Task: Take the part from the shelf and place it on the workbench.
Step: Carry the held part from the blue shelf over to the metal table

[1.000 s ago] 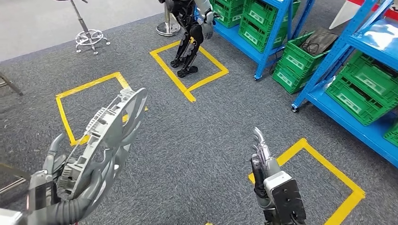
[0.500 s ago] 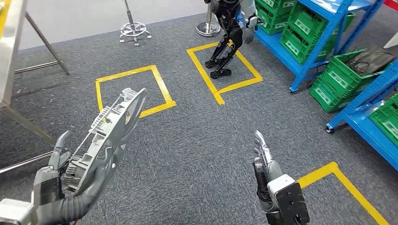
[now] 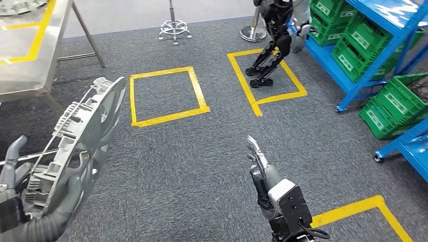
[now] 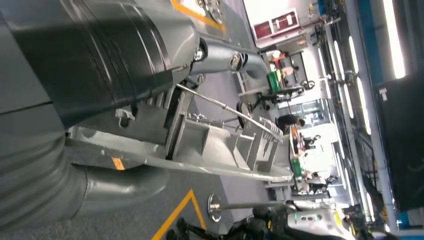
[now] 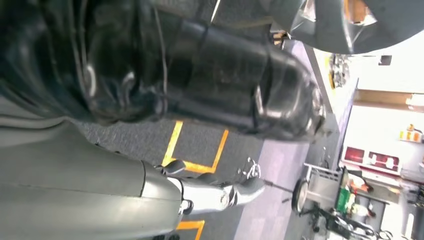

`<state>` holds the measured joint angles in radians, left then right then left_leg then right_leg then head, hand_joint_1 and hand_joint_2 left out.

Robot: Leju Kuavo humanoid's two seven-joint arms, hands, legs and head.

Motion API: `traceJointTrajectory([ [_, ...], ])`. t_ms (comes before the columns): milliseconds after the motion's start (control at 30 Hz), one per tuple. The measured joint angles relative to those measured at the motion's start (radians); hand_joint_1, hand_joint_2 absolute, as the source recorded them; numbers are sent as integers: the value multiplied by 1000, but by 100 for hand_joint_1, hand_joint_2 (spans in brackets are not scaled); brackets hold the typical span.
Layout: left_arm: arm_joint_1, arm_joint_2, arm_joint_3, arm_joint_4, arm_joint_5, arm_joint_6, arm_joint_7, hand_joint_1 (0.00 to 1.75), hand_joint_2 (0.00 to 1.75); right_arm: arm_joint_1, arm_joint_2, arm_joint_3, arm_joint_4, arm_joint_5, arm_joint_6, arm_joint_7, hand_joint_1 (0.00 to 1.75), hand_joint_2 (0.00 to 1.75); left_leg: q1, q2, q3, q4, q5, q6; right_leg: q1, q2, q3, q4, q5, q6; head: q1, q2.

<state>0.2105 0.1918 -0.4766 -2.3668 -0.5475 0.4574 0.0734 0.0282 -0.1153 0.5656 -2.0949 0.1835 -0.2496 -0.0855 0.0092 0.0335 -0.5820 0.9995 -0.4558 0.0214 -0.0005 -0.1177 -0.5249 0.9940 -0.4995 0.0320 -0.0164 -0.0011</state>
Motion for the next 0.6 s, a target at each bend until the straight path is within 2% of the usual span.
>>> traceJointTrajectory([
  [67, -3, 0, 0, -10, -2, 0, 0, 175, 175, -2, 3, -1, 6, -1, 1, -2, 0, 0, 4, -22, 0, -4, 6, 10, -4, 36, -22, 46, -33, 11, 7, 0],
  [133, -9, 1, 2, -16, -6, 0, 5, 175, 175, -3, 6, -3, 13, -2, 2, -3, 0, 0, 5, -44, -3, -4, 10, 15, -5, 88, -79, 168, -94, 14, 19, 0],
  [167, -13, 2, 3, -18, -8, -2, 11, 175, 175, -2, 7, -4, 18, -3, 3, -4, 0, 0, 3, -58, -5, -4, 11, 17, -5, 100, -112, 236, -118, 13, 24, 0],
  [200, -16, 3, 6, -21, -11, -5, 20, 175, 175, -1, 8, -6, 23, -3, 4, -5, 0, 0, 2, -72, -6, -3, 12, 18, -5, 106, -136, 282, -126, 11, 28, 0],
  [233, -19, 4, 11, -23, -12, -10, 29, 175, 175, -1, 9, -8, 28, -3, 5, -6, 0, 0, 0, -87, -6, -2, 12, 18, -4, 110, -144, 293, -116, 7, 31, 0],
  [267, -23, 4, 17, -24, -13, -17, 39, 175, 175, -1, 9, -10, 31, -2, 6, -8, 0, 0, -1, -102, -6, -1, 12, 18, -3, 114, -134, 264, -88, 1, 34, 0],
  [300, -27, 5, 25, -26, -11, -25, 49, 175, 175, -1, 10, -12, 33, 0, 5, -8, 0, 0, -1, -117, -6, 0, 13, 18, -1, 126, -109, 202, -48, -7, 36, 0],
  [367, -36, 6, 48, -27, -5, -37, 67, 175, 175, 0, 11, -16, 33, 9, -6, -8, 0, 0, -1, -144, -8, 1, 16, 15, 0, 174, -53, 69, 6, -23, 38, 0],
  [400, -39, 6, 61, -27, -1, -42, 75, 175, 175, 2, 11, -18, 32, 18, -18, -6, 0, 0, 2, -156, -11, 1, 19, 11, 2, 191, -33, 28, 16, -29, 38, 0],
  [433, -40, 7, 75, -27, 4, -45, 81, 175, 175, 6, 11, -18, 29, 30, -35, -1, 0, 0, 5, -167, -16, 0, 22, 5, 3, 199, -23, 11, 14, -32, 38, 0],
  [500, -32, 10, 106, -29, 16, -48, 91, 175, 175, 23, 9, -21, 18, 67, -78, 12, 0, 0, 10, -187, -25, -5, 30, -9, 4, 177, -11, -7, 21, -37, 42, 0],
  [533, -25, 13, 123, -32, 22, -47, 96, 175, 175, 34, 7, -25, 8, 90, -101, 22, 0, 0, 9, -173, -32, -1, 27, -13, 3, 164, -6, -19, 28, -40, 41, 0],
  [567, -17, 18, 141, -35, 29, -45, 103, 175, 175, 46, 5, -31, -3, 114, -122, 32, 0, 0, 6, -146, -46, 20, 12, -17, 1, 150, -1, -31, 34, -42, 37, 0],
  [600, -10, 23, 161, -38, 35, -44, 112, 175, 175, 61, 2, -40, -17, 138, -137, 43, 0, 0, 4, -108, -67, 63, -13, -18, 0, 135, 3, -40, 38, -44, 31, 0],
])
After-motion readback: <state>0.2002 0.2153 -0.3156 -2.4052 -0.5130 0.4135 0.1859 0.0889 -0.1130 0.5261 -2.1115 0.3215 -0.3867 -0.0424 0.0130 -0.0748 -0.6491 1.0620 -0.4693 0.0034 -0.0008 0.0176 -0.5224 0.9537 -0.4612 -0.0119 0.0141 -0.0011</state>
